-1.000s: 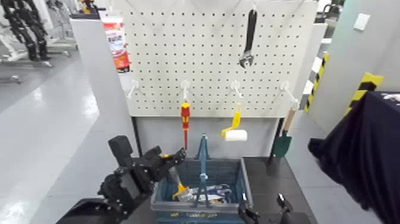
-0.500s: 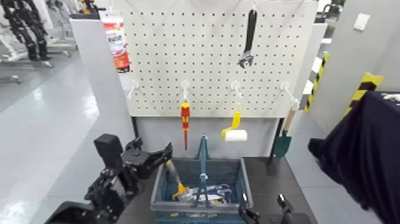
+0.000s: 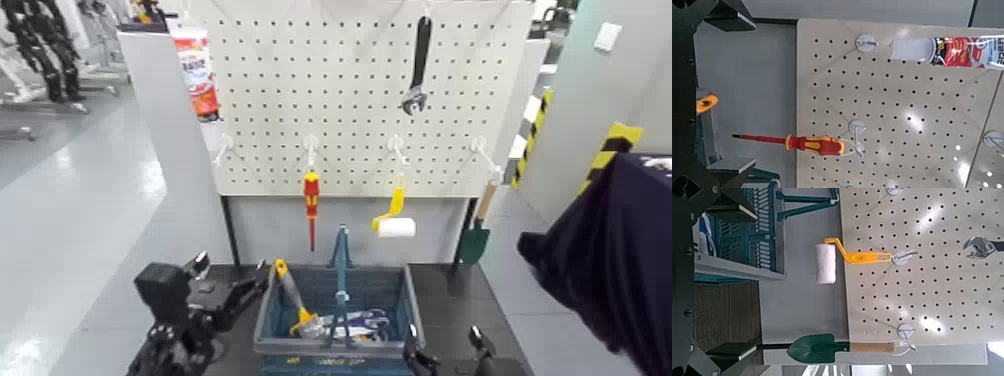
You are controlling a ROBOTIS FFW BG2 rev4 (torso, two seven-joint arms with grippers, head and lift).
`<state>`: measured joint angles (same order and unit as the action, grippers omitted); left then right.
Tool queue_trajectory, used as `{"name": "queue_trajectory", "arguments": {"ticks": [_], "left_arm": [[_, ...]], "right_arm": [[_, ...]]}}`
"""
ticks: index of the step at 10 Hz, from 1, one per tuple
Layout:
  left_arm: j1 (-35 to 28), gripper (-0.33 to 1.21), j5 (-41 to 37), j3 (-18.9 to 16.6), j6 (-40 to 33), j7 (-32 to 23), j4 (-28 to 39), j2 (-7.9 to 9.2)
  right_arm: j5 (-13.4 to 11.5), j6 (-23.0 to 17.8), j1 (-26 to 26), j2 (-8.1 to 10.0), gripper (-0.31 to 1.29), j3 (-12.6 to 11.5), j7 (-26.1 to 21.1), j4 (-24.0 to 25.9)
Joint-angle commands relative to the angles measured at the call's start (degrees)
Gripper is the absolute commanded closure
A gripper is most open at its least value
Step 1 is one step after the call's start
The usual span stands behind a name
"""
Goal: Put the yellow paint brush into the crate.
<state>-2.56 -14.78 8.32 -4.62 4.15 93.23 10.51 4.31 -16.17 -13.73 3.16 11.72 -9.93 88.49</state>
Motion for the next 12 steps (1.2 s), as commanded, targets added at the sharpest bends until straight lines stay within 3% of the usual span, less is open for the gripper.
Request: {"name": "queue_trajectory", "arguments": {"ticks": [1, 12], "left_arm": [[-4.4, 0.1, 1.6, -2.0, -3.5, -3.2, 0.7, -1.72], [-11.8, 0.1, 4.7, -2.9, -4.6, -7.1, 4.0, -3.48]], "right_arm": [[0.0, -0.1, -0.2, 0.0, 0.15, 0.0, 0.0, 0.2], [0.7, 1.2, -0.3, 0.09, 0.15, -0.6, 0.6, 1.2]]}}
